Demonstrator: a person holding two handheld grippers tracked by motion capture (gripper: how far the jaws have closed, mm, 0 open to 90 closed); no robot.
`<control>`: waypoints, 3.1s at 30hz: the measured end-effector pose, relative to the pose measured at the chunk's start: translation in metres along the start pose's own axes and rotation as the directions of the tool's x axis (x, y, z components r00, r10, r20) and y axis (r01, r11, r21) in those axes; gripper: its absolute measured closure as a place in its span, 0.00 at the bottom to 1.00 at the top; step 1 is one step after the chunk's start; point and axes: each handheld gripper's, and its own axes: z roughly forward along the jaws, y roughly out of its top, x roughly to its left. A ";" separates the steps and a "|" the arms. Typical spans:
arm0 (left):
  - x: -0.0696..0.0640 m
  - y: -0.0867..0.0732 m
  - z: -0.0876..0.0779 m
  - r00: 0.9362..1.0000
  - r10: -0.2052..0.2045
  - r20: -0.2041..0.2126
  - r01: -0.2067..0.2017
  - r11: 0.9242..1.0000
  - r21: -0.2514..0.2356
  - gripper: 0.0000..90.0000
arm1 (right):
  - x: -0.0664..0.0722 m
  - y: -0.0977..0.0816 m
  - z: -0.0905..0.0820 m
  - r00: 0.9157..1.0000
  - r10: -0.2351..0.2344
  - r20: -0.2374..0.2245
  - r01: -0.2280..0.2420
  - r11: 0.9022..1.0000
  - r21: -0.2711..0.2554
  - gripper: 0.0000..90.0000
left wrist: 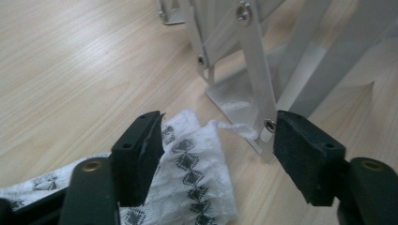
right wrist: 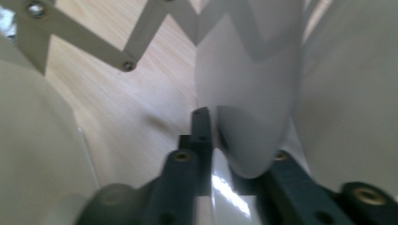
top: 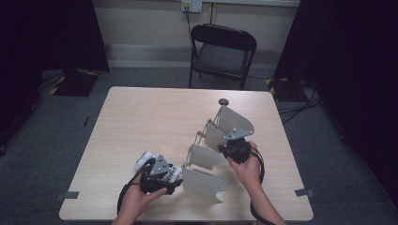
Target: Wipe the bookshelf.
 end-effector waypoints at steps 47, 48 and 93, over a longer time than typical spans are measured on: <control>0.024 -0.033 0.008 0.998 0.002 -0.060 0.003 0.996 0.085 0.32 | -0.001 -0.103 -0.023 0.993 0.115 0.005 -0.115 0.992 0.049 0.15; 0.024 -0.034 0.005 0.998 -0.001 -0.059 0.006 0.996 0.089 0.31 | 0.000 -0.103 -0.023 0.993 0.120 0.008 -0.121 0.992 0.048 0.14; 0.027 -0.019 0.023 0.998 0.025 -0.051 -0.020 0.995 0.101 0.24 | 0.002 -0.107 -0.024 0.991 0.130 0.018 -0.130 0.991 0.013 0.14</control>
